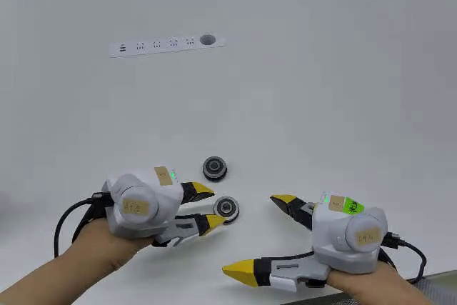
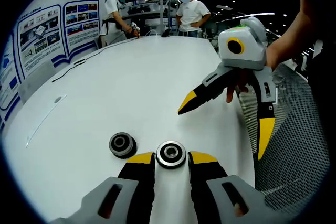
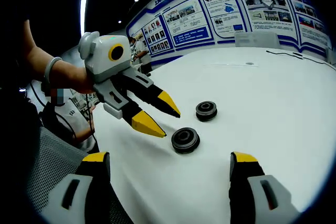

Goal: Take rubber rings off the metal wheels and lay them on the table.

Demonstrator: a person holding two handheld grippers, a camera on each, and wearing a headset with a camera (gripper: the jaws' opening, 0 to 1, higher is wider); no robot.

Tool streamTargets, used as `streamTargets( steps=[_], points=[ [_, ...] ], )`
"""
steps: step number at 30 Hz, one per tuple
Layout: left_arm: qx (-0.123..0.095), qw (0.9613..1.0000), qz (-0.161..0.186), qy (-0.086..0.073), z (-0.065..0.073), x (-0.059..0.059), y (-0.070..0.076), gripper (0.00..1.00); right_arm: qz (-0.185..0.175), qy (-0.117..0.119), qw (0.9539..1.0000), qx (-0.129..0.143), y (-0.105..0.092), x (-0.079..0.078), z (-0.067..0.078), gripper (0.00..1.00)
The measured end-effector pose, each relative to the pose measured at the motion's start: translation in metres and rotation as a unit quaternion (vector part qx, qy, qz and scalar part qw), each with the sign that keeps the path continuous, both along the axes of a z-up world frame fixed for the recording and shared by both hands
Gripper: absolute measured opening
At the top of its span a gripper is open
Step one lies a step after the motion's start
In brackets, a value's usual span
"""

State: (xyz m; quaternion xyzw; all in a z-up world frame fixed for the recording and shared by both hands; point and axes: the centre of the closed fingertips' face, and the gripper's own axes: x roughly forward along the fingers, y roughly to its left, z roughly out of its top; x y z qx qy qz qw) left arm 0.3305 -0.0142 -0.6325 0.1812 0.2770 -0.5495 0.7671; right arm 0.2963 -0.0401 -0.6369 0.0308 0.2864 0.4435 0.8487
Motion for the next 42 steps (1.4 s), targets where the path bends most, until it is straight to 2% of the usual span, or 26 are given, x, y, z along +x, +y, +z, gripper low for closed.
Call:
streamTargets(
  steps=[15, 29, 42],
  points=[
    [0.021, 0.9995, -0.021, -0.007, -0.006, 0.004, -0.011, 0.22, -0.003, 0.005, 0.9999, 0.008, 0.002, 0.0, -0.001, 0.95],
    [0.048, 0.9976, -0.048, -0.012, -0.016, 0.003, -0.013, 0.18, -0.009, 0.01, 0.9998, 0.016, 0.001, 0.001, -0.002, 0.94],
    [0.057, 0.9965, -0.061, -0.01, -0.021, 0.004, -0.014, 0.17, -0.013, 0.015, 0.9996, 0.022, 0.002, 0.002, -0.004, 0.94]
  ],
)
